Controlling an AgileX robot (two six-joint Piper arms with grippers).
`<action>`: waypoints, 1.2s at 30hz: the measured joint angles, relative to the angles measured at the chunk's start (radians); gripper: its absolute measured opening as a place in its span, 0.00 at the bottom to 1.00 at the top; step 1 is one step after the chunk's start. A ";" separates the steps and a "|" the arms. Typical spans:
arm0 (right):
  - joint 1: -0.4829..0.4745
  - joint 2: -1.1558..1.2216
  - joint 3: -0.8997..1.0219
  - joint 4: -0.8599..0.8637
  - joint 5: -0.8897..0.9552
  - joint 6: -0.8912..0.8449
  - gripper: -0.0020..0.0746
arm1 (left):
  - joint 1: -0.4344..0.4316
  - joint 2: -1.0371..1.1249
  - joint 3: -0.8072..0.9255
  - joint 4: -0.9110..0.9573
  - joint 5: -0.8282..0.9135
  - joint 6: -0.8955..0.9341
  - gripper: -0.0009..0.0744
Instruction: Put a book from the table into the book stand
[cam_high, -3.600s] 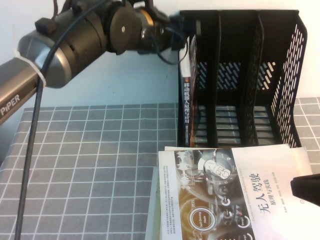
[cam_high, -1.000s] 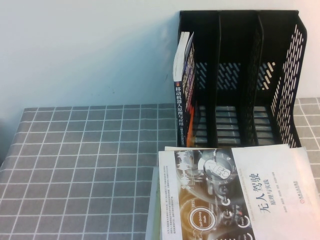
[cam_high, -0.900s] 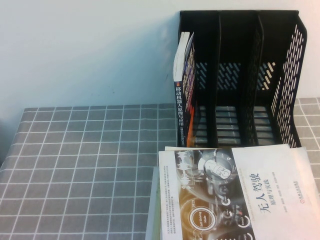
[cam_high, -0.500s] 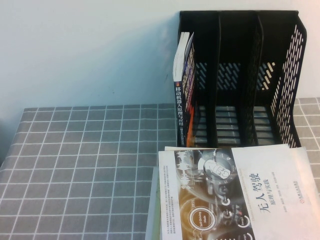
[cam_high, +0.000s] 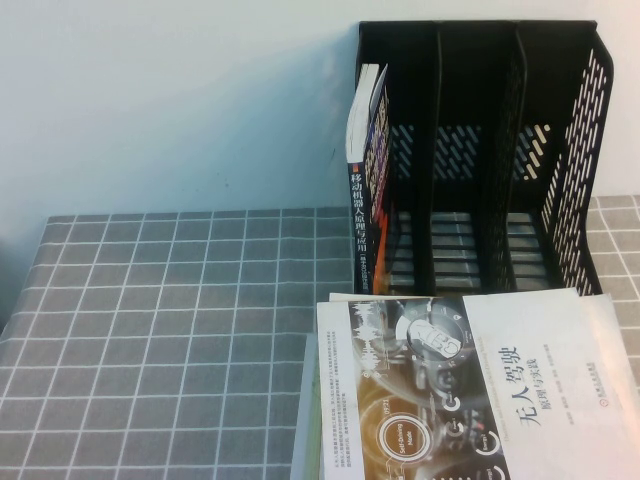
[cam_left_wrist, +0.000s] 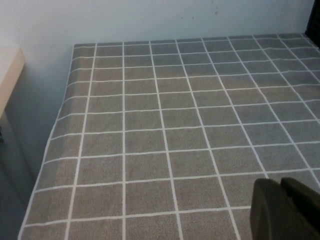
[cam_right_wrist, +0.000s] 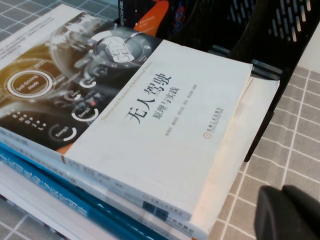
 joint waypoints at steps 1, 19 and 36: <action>0.000 0.000 0.000 0.000 0.000 0.000 0.02 | 0.000 0.000 0.000 0.000 0.000 0.000 0.01; 0.000 0.000 0.000 0.000 0.000 0.000 0.02 | 0.002 0.000 0.000 0.002 0.000 0.000 0.01; -0.215 -0.184 0.209 -0.301 -0.187 0.371 0.02 | 0.002 0.000 0.000 0.002 0.000 0.000 0.01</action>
